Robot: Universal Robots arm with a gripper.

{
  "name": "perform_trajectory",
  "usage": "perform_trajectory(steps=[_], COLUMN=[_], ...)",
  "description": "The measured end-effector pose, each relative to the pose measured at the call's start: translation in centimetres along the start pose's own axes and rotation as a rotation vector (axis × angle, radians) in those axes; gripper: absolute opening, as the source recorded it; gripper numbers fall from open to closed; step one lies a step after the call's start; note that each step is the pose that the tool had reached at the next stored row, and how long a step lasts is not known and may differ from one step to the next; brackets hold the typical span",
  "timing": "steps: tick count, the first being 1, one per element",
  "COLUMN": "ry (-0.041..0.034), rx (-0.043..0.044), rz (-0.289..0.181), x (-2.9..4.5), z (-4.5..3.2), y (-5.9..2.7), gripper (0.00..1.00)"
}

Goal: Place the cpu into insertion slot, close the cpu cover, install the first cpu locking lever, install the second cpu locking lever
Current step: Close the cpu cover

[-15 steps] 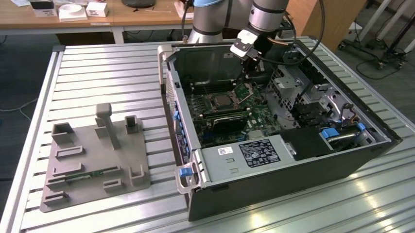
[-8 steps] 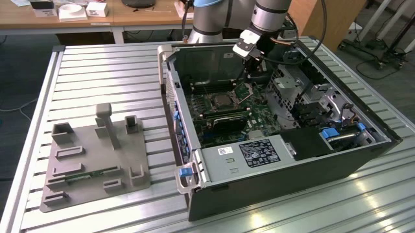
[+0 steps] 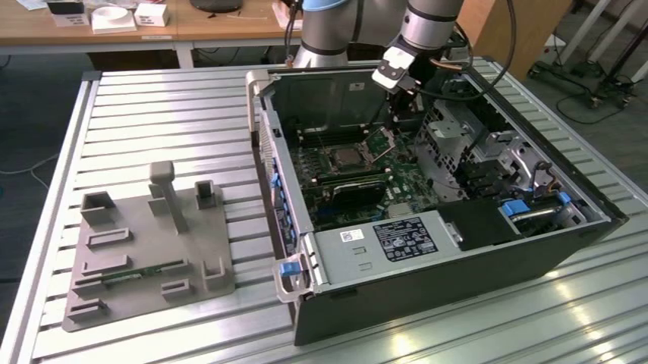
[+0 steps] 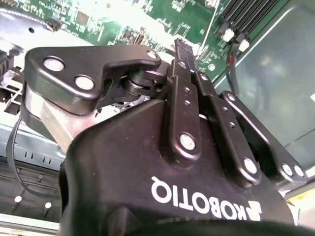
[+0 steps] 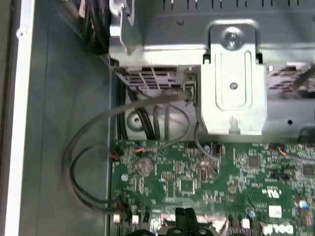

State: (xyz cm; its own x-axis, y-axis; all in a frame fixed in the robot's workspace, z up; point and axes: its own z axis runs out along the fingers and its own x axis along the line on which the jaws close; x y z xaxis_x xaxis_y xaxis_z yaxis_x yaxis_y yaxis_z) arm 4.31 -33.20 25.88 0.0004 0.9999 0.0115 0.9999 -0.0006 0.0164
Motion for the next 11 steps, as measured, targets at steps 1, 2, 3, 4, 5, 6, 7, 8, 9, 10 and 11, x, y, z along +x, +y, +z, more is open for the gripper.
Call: perform_trajectory(steps=[1,2,3,4,5,6,7,8,9,10,11], ry=[0.0,0.0,-0.0001,0.0,0.0,0.0001,0.0002,0.0,0.0,0.0001,0.0], rx=[0.0,0.0,0.0,0.0,0.0,0.0,0.0,0.0,0.0,0.0,0.0], rz=[0.0,0.0,0.0,0.0,0.0,0.0,0.0,0.0,0.0,0.0,0.0], x=[0.01,0.02,0.03,0.04,0.06,0.08,0.09,0.09,0.09,0.09,0.09], z=[0.03,0.07,0.09,0.12,0.15,0.19,0.24,0.32,0.49,0.67,0.85], y=[0.2,0.41,0.63,0.84,1.03,1.19,1.32,1.43,1.49,1.53,1.57], gripper=[0.1,0.1,0.1,0.1,0.1,0.1,0.1,0.1,0.1,0.1,0.1])
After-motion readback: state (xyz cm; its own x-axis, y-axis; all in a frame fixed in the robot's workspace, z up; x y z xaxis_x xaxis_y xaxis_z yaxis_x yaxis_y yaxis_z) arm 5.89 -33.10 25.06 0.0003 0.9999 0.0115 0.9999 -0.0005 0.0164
